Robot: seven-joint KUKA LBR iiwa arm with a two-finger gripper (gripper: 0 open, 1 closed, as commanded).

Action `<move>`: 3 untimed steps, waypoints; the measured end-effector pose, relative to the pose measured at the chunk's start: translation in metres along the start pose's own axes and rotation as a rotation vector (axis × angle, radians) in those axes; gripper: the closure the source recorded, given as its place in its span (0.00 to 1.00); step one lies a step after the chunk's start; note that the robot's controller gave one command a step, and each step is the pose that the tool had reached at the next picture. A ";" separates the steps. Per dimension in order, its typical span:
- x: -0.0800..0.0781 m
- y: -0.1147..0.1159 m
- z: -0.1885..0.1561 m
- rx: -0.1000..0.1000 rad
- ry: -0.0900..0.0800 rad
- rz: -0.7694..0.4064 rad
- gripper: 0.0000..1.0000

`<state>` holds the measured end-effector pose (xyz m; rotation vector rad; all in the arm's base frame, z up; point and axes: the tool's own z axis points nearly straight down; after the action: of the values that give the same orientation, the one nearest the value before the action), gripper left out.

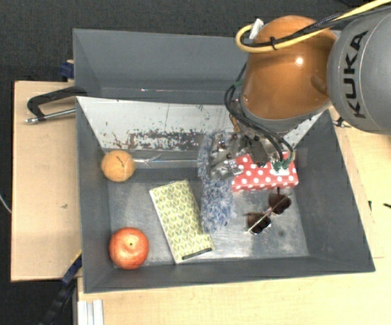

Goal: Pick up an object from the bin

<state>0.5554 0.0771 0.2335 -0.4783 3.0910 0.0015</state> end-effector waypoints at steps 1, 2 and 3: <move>0.001 0.000 0.004 -0.002 0.007 0.001 1.00; -0.004 -0.003 0.045 -0.001 0.003 0.010 1.00; 0.007 0.001 0.120 -0.002 0.011 0.058 0.00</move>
Offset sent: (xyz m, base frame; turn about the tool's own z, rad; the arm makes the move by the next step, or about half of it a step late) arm 0.0110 -0.0055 -0.1402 0.0269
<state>0.5498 0.0761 0.1139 -0.3905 3.1145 0.0025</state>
